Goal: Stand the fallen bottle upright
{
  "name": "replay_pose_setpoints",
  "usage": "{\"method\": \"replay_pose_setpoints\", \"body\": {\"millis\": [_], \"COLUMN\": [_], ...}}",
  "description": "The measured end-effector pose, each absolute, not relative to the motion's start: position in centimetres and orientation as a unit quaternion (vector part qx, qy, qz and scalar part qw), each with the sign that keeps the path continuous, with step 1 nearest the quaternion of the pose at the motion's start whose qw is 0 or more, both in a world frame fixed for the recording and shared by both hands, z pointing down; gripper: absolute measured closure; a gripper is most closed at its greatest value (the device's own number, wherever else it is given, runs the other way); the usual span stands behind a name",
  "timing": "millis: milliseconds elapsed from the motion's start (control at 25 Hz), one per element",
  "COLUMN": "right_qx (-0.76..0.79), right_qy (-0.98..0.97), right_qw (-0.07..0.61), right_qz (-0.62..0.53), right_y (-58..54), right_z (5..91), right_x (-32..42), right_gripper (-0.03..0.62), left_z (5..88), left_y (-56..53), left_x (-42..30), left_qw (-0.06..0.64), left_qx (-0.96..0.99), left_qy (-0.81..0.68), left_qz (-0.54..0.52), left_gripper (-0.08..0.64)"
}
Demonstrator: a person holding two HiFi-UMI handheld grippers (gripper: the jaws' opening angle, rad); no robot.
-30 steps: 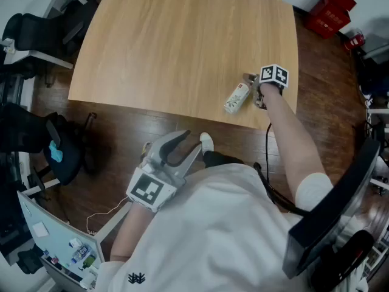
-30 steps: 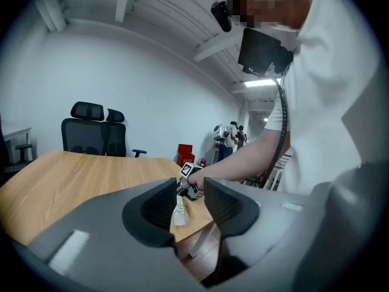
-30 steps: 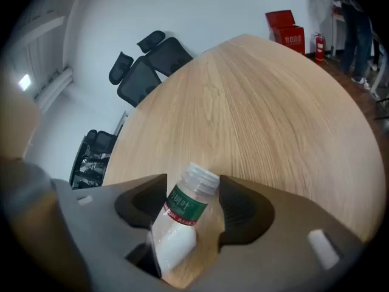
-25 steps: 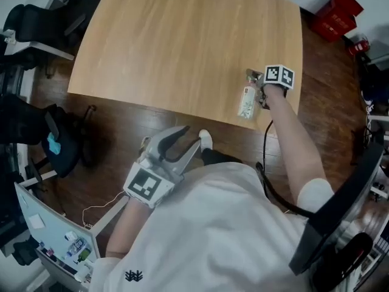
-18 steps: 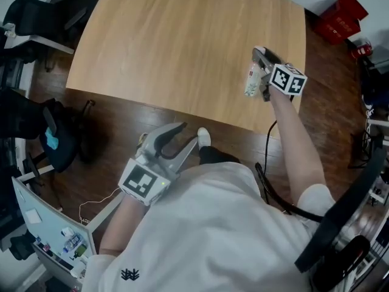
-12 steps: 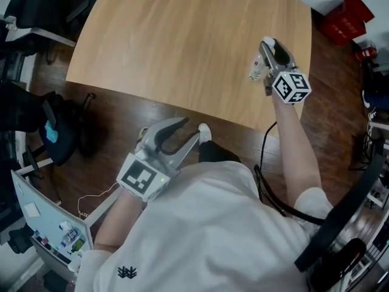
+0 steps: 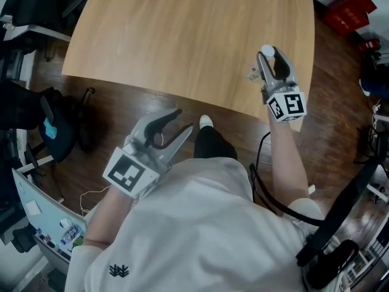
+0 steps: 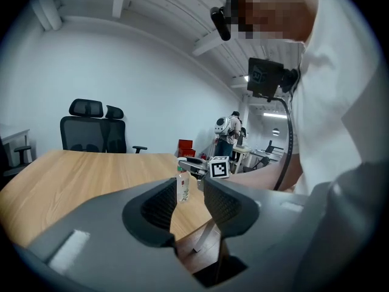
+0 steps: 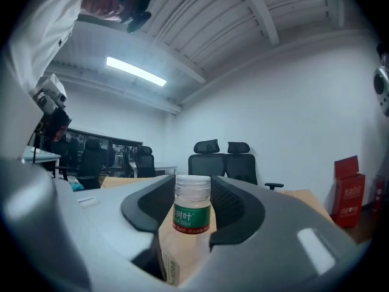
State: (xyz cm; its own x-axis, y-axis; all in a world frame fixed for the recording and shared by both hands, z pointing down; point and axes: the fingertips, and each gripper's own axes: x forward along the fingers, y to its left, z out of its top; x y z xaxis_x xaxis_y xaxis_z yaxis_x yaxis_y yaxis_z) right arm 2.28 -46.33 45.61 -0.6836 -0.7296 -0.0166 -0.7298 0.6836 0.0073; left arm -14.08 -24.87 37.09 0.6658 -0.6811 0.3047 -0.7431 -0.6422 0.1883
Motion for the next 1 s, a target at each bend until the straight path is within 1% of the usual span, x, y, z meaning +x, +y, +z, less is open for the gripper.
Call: {"method": "replay_pose_setpoints", "body": {"millis": [160, 320, 480, 520, 600, 760, 1000], "right_qx": [-0.401, -0.418, -0.431, -0.44, -0.46, -0.477, -0.448], "right_qy": [0.915, 0.907, 0.9, 0.896, 0.886, 0.876, 0.888], "right_qw": [0.0, -0.017, -0.047, -0.048, -0.049, -0.067, -0.105], "right_qz": [0.045, 0.043, 0.033, 0.029, 0.024, 0.015, -0.009], "right_y": [-44.6, -43.9, -44.4, -44.3, -43.1, -36.0, -18.5], "right_z": [45.7, 47.0, 48.1, 47.8, 46.8, 44.6, 40.8], "right_x": [2.4, 3.3, 4.3, 4.7, 5.8, 6.7, 6.4], "right_gripper": [0.405, 0.399, 0.317, 0.28, 0.261, 0.258, 0.259], "left_z": [37.5, 36.7, 35.8, 35.6, 35.3, 34.4, 34.6], "left_y": [-23.8, -22.1, -19.7, -19.0, -17.5, -13.3, -6.0], "left_x": [-14.5, -14.5, -15.7, -16.1, -17.0, -18.0, -17.4], "left_qw": [0.137, 0.12, 0.106, 0.102, 0.093, 0.079, 0.097], "left_qx": [0.904, 0.91, 0.911, 0.911, 0.911, 0.915, 0.93], "left_qy": [-0.392, -0.387, -0.388, -0.39, -0.392, -0.39, -0.349], "left_qz": [0.105, 0.093, 0.088, 0.086, 0.083, 0.069, 0.055], "left_gripper": [0.423, 0.423, 0.423, 0.423, 0.423, 0.423, 0.423]}}
